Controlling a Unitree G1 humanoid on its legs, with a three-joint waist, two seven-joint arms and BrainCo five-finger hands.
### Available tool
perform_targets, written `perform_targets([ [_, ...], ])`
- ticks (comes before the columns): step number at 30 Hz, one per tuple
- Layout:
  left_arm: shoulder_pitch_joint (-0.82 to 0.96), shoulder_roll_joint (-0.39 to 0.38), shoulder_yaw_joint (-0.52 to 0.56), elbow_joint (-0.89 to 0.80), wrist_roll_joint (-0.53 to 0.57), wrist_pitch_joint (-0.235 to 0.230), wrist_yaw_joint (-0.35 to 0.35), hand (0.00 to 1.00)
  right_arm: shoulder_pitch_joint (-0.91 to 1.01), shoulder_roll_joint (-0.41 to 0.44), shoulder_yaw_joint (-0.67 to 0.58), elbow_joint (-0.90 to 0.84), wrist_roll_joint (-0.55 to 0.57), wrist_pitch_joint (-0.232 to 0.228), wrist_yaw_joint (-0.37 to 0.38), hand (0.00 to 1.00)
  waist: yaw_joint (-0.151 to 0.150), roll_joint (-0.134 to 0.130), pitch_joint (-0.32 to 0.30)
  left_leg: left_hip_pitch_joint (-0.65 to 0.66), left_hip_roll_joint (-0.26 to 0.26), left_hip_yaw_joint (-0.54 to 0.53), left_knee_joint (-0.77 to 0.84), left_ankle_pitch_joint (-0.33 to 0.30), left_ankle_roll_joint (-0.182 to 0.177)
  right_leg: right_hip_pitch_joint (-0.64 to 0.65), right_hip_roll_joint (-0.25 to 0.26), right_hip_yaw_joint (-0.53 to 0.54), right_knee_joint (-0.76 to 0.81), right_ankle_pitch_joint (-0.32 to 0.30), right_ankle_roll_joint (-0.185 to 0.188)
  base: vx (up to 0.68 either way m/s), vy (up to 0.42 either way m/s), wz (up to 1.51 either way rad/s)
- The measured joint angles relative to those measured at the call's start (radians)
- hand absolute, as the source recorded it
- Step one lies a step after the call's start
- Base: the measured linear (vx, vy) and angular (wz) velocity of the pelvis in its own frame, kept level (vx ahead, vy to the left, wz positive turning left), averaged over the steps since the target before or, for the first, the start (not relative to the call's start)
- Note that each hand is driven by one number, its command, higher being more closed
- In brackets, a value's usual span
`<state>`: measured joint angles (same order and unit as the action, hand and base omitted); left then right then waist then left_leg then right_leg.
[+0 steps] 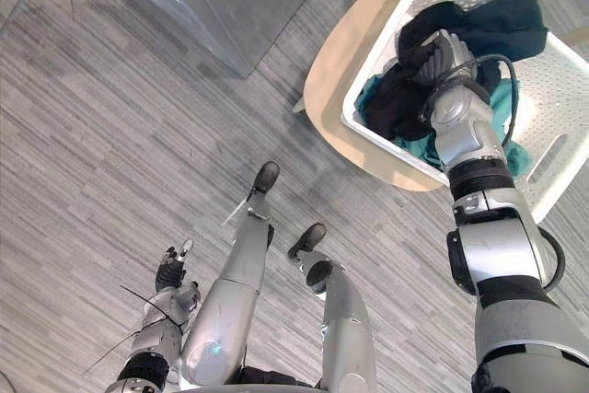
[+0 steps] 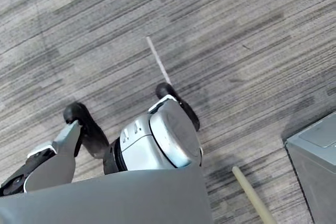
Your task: Pick up the laundry basket with both hands and put the clothes into the washing machine.
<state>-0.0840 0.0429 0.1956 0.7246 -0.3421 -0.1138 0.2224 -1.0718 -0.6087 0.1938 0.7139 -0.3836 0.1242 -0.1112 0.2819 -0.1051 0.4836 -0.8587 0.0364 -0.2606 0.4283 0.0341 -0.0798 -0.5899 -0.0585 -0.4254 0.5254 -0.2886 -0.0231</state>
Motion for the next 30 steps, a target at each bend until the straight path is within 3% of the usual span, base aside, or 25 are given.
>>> perform_targets([
  [3,0.0,0.001,0.004,0.025,0.0,0.0,-0.001,0.0,0.014,0.004,-0.007,-0.085,0.056,-0.001,-0.024,1.0,-0.015,0.0,-0.003,0.063,0.004,0.031,-0.007,-0.002,0.004,0.044,-0.009,0.025,0.007,-0.001,0.001,-0.03,-0.012,-0.15],
  [9,0.006,0.011,0.003,0.092,0.013,0.01,-0.005,0.0,0.027,0.004,-0.009,-0.283,0.061,-0.006,-0.05,1.0,-0.039,-0.002,-0.031,0.207,0.019,0.108,-0.059,-0.003,0.011,0.14,-0.021,0.074,-0.005,0.0,0.002,-0.05,-0.029,-0.22],
  [19,0.097,0.012,0.0,0.168,0.111,0.041,-0.048,0.0,0.24,0.013,-0.047,-0.553,0.059,-0.046,-0.06,1.0,-0.086,-0.003,-0.3,0.464,0.018,0.172,-0.203,-0.002,0.012,0.368,-0.021,0.114,-0.154,0.012,0.026,0.1,-0.035,-0.08],
  [23,0.135,0.009,0.062,0.179,0.118,0.051,-0.048,0.0,0.301,0.014,-0.107,-0.615,0.053,-0.064,-0.06,1.0,-0.107,0.004,-0.367,0.551,0.021,0.193,-0.253,-0.002,0.013,0.451,-0.01,0.143,-0.227,0.033,0.039,0.09,-0.017,-0.22],
  [26,0.186,0.008,0.242,-0.029,0.045,0.066,-0.016,0.0,0.403,0.009,-0.221,-0.708,0.014,-0.077,-0.06,1.0,-0.115,0.016,-0.43,0.609,0.015,0.192,-0.277,-0.003,0.014,0.521,-0.005,0.16,-0.295,0.056,0.041,0.08,-0.012,-0.15],
  [30,0.201,0.01,0.426,-0.459,-0.001,0.026,0.092,0.0,0.451,0.004,-0.337,-0.745,-0.015,-0.079,-0.061,1.0,-0.118,0.05,-0.478,0.655,0.01,0.183,-0.316,-0.01,0.023,0.576,0.002,0.161,-0.36,0.084,0.047,0.0,0.009,0.0],
])
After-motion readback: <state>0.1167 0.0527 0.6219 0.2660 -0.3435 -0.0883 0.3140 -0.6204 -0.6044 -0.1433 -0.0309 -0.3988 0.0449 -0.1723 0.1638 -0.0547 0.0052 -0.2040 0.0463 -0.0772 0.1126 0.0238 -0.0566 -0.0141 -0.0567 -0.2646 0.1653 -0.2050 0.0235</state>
